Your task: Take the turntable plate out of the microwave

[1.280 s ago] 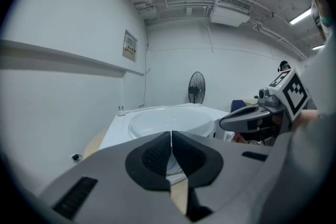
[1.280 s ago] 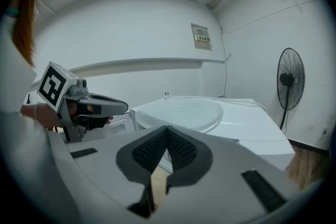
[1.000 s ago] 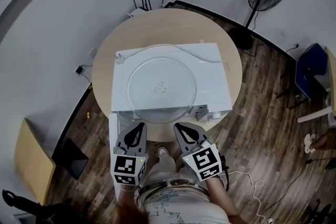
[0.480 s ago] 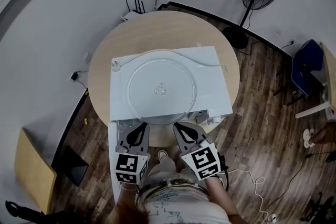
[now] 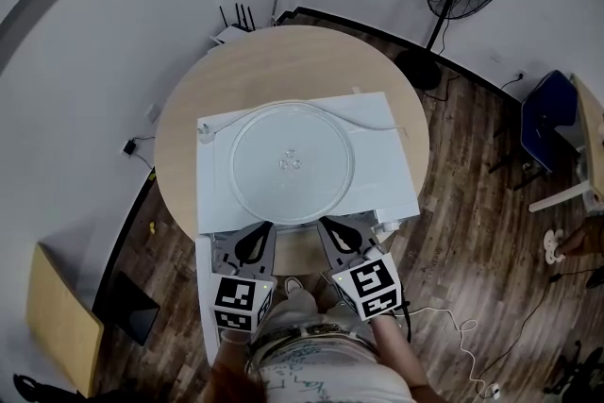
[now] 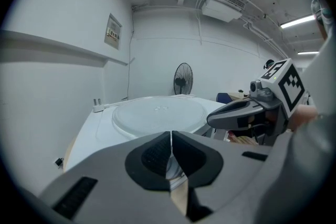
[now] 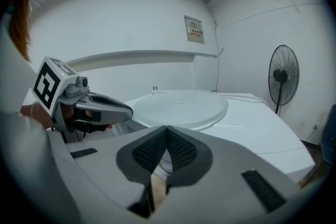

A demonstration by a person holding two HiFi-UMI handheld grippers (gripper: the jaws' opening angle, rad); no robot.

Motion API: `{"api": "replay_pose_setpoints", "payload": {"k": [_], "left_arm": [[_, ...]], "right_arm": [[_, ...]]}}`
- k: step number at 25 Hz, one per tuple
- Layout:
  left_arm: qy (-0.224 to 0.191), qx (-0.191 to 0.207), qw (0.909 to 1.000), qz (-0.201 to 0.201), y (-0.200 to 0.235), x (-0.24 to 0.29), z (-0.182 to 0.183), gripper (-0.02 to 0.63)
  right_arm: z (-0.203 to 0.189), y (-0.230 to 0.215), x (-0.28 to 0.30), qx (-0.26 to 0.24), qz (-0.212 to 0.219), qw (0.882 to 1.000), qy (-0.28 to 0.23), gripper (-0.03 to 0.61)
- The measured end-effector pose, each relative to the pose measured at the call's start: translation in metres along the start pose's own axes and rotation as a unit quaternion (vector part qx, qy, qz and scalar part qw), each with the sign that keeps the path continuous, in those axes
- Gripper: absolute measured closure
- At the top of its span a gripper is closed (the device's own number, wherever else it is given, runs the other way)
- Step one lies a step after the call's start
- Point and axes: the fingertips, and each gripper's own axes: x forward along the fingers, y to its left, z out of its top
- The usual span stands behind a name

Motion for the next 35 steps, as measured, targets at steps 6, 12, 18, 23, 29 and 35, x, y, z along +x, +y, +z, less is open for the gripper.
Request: {"api": "replay_pose_setpoints", "payload": {"k": [6,12,18,23,29,35], "left_arm": [[0.0,-0.008,0.9999,-0.012,0.004,0.008,0.003,0.594],[0.003,-0.01,0.9998,-0.018,0.003,0.014,0.005,0.595],[-0.007,-0.01,0.9998,-0.016,-0.003,0.012,0.01,0.594],[-0.04,-0.029,0.9987,-0.013,-0.009,0.008,0.021,0.594],[-0.075,-0.018,0.997,0.005,-0.019,0.004,0.024,0.594],[-0.089,-0.049,0.9948,0.01,-0.03,-0.01,0.012,0.594]], "right_arm": [[0.007,-0.005,0.007,0.02,0.0,1.0,-0.004,0.587],[0.009,-0.011,0.011,0.021,-0.007,1.0,0.002,0.588],[0.015,-0.013,0.004,0.012,-0.003,1.0,-0.011,0.588],[0.026,-0.019,-0.008,-0.017,0.016,0.999,-0.036,0.588],[0.027,-0.027,-0.02,-0.024,0.048,0.997,-0.063,0.588],[0.02,-0.024,-0.038,-0.026,0.064,0.995,-0.077,0.588]]}}
